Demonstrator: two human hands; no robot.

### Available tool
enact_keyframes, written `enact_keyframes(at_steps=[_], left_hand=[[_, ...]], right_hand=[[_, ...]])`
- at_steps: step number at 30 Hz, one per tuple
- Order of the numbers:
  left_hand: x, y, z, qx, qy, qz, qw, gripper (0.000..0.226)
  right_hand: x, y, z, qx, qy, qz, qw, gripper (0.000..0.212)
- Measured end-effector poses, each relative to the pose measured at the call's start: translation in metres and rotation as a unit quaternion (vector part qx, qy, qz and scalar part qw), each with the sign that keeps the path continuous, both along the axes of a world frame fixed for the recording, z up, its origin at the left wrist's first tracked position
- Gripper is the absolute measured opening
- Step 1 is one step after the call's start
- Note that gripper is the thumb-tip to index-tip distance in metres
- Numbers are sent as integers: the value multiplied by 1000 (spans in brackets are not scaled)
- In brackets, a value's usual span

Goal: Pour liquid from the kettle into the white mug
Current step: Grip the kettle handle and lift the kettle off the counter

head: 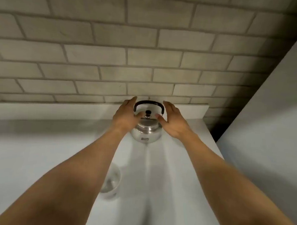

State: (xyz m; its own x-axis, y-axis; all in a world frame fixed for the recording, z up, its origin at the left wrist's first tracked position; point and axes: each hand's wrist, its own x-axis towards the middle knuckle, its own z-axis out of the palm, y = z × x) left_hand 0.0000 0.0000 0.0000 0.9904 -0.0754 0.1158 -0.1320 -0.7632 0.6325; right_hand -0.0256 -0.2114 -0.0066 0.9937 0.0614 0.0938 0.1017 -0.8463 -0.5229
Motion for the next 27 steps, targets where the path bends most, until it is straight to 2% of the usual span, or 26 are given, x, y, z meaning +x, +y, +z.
enact_keyframes(at_steps=[4,8,13,16,21,27], left_hand=[[22,-7,-7,-19,6,7,1000,69],[38,-9,-16,-43,14,-34,998,55],[43,-7,-18,-52,-22,-57,997,35],[43,-2,-15,-29,-27,-81,996,32],[30,-1,-1,-1,-51,-102,993,33],[-11,-7,38,-11,-79,-117,990,29]], right_hand=[[32,1,-6,33,20,38,999,81],[55,7,-13,69,12,83,994,68],[70,8,-12,91,-16,102,991,40],[72,6,-4,87,-1,98,991,13],[61,3,16,89,5,97,991,12],[22,-1,56,113,-50,72,990,22]])
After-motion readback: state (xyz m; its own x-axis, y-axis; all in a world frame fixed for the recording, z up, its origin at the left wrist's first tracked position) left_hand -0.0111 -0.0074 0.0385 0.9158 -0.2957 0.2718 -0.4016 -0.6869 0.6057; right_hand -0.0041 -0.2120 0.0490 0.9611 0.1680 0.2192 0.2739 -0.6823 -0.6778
